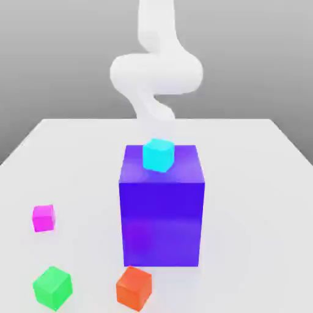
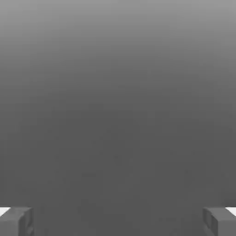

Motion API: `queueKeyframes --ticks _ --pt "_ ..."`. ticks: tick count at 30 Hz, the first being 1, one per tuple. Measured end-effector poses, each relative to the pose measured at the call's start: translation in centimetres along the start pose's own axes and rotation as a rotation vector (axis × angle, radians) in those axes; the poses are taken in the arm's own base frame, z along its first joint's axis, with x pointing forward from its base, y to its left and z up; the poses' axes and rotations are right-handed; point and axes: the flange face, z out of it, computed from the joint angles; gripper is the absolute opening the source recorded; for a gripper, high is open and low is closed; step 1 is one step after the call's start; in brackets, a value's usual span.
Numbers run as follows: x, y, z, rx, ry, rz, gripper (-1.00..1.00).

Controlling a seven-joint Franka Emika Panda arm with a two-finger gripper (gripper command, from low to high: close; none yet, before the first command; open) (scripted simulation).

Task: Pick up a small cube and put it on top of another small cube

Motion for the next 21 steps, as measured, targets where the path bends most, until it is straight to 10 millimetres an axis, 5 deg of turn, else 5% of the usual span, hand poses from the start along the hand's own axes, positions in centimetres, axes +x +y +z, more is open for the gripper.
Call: queueKeyframes --ticks 9,21 --pt "2.4 7.6 12.0 -0.277 0.036 0.204 0.0" --pt "2.9 23.7 23.2 -0.567 0.018 0.516 0.0"
